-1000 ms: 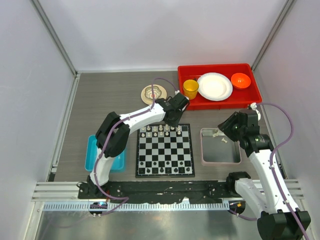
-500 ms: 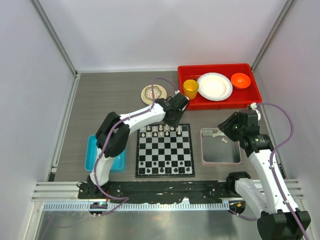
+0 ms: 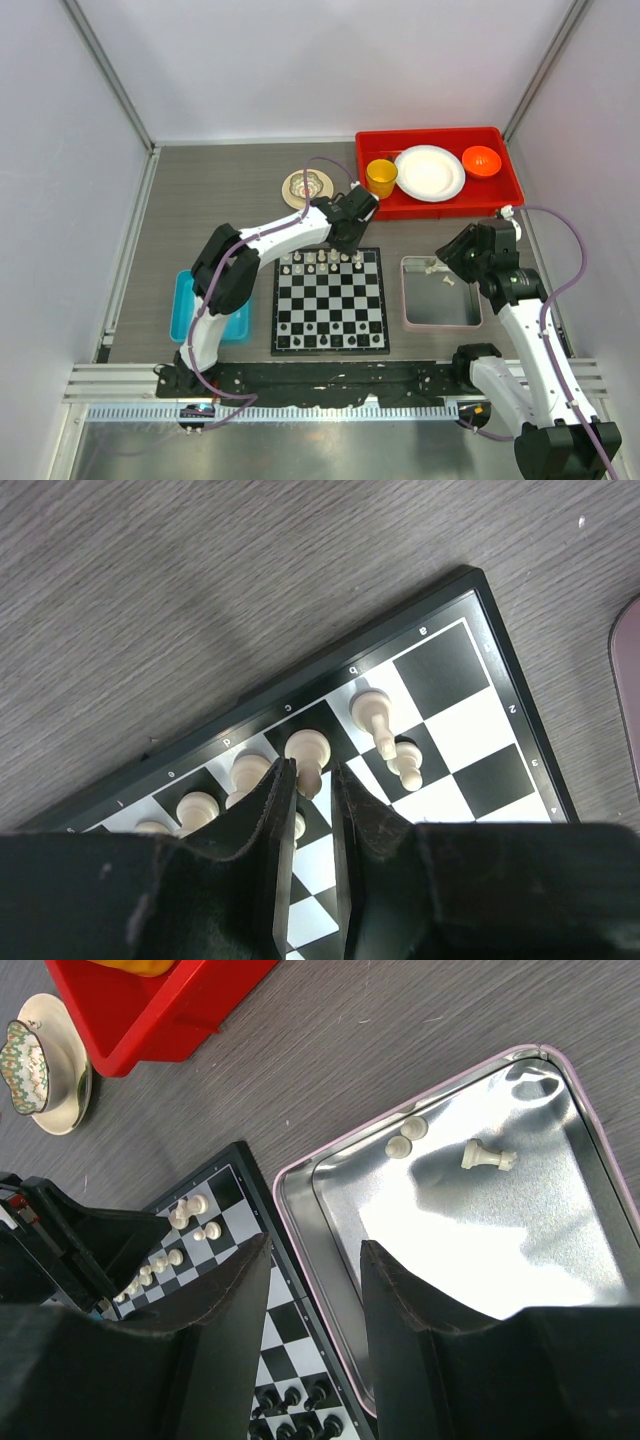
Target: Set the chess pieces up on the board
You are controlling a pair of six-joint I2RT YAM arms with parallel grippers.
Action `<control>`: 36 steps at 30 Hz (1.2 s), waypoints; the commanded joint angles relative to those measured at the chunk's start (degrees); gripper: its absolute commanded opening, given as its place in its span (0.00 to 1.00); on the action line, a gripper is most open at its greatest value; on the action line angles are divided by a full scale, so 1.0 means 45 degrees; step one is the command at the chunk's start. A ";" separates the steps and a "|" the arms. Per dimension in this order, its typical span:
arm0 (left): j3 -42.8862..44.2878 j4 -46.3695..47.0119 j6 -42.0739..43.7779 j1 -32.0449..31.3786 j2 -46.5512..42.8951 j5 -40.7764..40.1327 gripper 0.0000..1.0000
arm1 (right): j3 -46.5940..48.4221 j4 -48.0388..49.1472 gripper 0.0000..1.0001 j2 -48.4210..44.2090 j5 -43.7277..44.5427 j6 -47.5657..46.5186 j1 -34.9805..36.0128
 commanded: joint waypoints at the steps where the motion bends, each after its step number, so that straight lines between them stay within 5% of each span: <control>1: 0.0438 0.0122 -0.0129 -0.0065 -0.0038 0.0276 0.23 | -0.0031 0.0283 0.47 -0.0110 -0.0031 -0.0227 -0.0047; 13: 0.0478 0.0141 -0.0129 -0.0066 0.0001 0.0160 0.24 | -0.0070 0.0283 0.47 -0.0091 -0.0011 -0.0246 -0.0028; 20: 0.0536 0.0083 0.0027 -0.0066 -0.0310 -0.0485 0.40 | -0.0070 0.0283 0.47 -0.0110 -0.0031 -0.0227 -0.0027; 36: 0.3465 -0.1558 0.0476 -0.0027 -0.1305 -0.1032 0.41 | 0.0338 -0.0183 0.46 0.0045 0.0630 -0.0227 -0.0027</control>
